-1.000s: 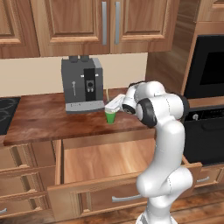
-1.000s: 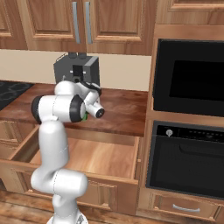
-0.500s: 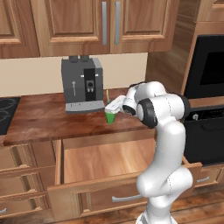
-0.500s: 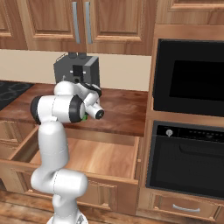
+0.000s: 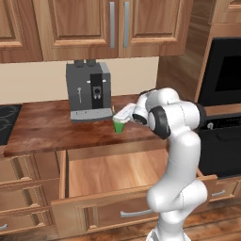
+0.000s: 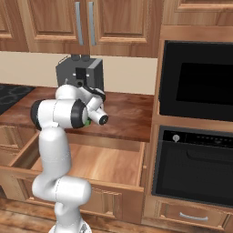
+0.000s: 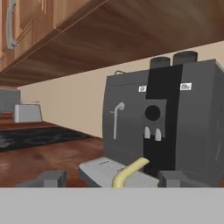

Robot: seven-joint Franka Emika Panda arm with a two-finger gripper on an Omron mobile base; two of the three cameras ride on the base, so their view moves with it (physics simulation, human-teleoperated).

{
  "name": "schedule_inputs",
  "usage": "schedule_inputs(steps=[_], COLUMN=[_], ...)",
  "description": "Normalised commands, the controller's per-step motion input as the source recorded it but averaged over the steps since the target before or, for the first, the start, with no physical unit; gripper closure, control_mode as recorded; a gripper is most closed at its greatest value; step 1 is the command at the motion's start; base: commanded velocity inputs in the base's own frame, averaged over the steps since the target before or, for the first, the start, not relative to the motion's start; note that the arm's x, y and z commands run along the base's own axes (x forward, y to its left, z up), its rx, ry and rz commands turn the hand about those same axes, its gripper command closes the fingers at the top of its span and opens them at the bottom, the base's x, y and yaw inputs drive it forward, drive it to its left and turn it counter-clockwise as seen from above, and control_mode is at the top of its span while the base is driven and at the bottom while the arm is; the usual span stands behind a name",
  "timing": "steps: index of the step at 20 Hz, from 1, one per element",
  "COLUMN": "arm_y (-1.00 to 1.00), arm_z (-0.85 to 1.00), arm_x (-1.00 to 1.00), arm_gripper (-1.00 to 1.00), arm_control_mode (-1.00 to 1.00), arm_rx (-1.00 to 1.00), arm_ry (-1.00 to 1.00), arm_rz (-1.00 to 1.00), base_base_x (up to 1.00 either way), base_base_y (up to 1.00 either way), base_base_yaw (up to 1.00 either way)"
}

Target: Pick up the straw from the left drawer and put it inside the smoothie cup.

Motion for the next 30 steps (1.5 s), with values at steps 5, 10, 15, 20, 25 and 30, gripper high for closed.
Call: schedule_inputs(steps=[5, 10, 15, 20, 25, 30], arm_y=[-0.01, -0.1, -0.11, -0.01, 0.0, -0.02], arm_z=[0.0, 0.0, 0.21, 0.7, 0.9, 0.86], arm_x=[-0.36, -0.51, -0.61, -0.6, -0.67, -0.8], arm_gripper=[-1.0, -1.0, -1.0, -1.0, -1.0, -1.0], arm_control_mode=[-1.0, -1.0, -1.0, -1.0, -1.0, -1.0], arm_rx=[-0.01, 0.0, 0.0, -0.05, -0.12, -0.14], arm_ry=[0.0, 0.0, 0.04, 0.15, 0.23, 0.21], arm_rz=[-0.02, -0.04, -0.07, -0.12, -0.15, -0.15], base_base_x=[0.0, 0.0, 0.0, 0.0, 0.0, 0.0], base_base_y=[0.0, 0.0, 0.0, 0.0, 0.0, 0.0], base_base_yaw=[0.0, 0.0, 0.0, 0.0, 0.0, 0.0])
